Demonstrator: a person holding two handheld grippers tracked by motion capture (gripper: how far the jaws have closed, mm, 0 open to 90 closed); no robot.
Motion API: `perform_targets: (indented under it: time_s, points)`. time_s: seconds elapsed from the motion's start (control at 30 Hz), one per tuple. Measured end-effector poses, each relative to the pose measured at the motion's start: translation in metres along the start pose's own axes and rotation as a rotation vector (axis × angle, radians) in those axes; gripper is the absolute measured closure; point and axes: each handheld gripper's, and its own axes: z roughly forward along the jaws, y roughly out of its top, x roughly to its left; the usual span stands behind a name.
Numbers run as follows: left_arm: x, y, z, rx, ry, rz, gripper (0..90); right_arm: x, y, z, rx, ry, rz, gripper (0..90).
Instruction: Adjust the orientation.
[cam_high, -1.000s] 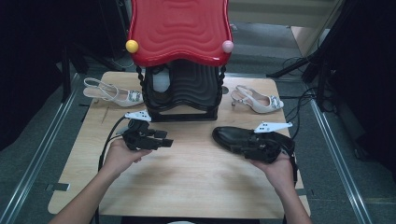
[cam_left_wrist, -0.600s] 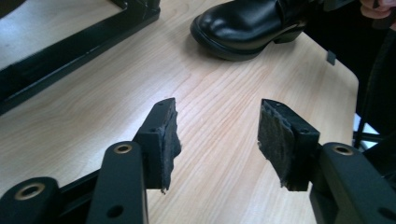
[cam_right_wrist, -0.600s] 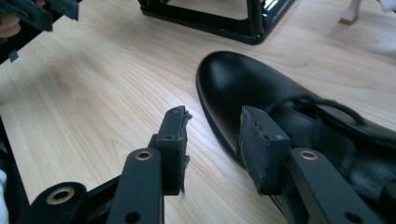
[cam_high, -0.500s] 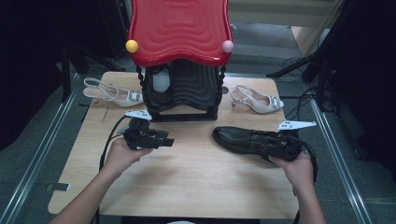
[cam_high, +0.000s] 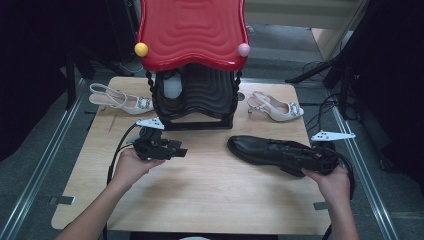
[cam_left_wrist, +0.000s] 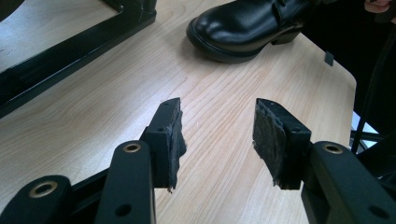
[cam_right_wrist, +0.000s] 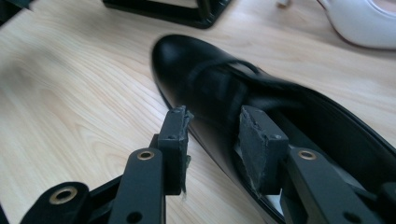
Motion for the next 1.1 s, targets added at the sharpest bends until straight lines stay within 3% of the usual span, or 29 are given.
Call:
perform_targets:
  time_s: [0.2,0.33,0.47,0.57,0.6,0.67,0.73,0.87,0.97,1.1]
  points:
    - [0.000,-0.001,0.002,-0.009,0.015,-0.001,54.6,-0.007,-0.005,0.012,0.047,-0.002,0.010,63.5]
    - [-0.001,-0.001,0.001,-0.021,-0.009,-0.004,58.1,-0.006,-0.003,0.030,0.089,0.036,0.022,63.0]
    - [-0.003,-0.002,-0.006,-0.050,-0.031,-0.003,67.4,-0.005,0.000,0.044,0.113,0.036,0.037,64.6]
    - [-0.005,-0.003,-0.007,-0.042,-0.011,0.001,70.0,-0.008,0.001,0.045,0.107,0.072,0.074,69.2]
    - [-0.006,-0.004,-0.008,-0.044,0.008,0.023,70.0,-0.009,0.001,0.045,0.108,0.084,0.090,70.9]
    - [-0.006,-0.004,-0.010,-0.052,0.015,0.034,73.2,-0.012,0.001,0.045,0.118,0.127,0.151,77.6]
    - [-0.006,-0.004,-0.013,-0.070,0.015,0.038,76.7,-0.013,0.002,0.046,0.124,0.164,0.182,82.0]
    - [-0.005,-0.005,-0.015,-0.072,0.010,0.023,79.9,-0.006,0.008,0.047,0.132,0.151,0.155,83.2]
    - [-0.004,-0.005,-0.017,-0.086,0.021,0.039,81.0,-0.003,0.011,0.045,0.122,0.153,0.167,83.4]
    - [-0.003,-0.005,-0.018,-0.086,0.018,0.030,81.1,0.002,0.014,0.045,0.117,0.168,0.168,83.4]
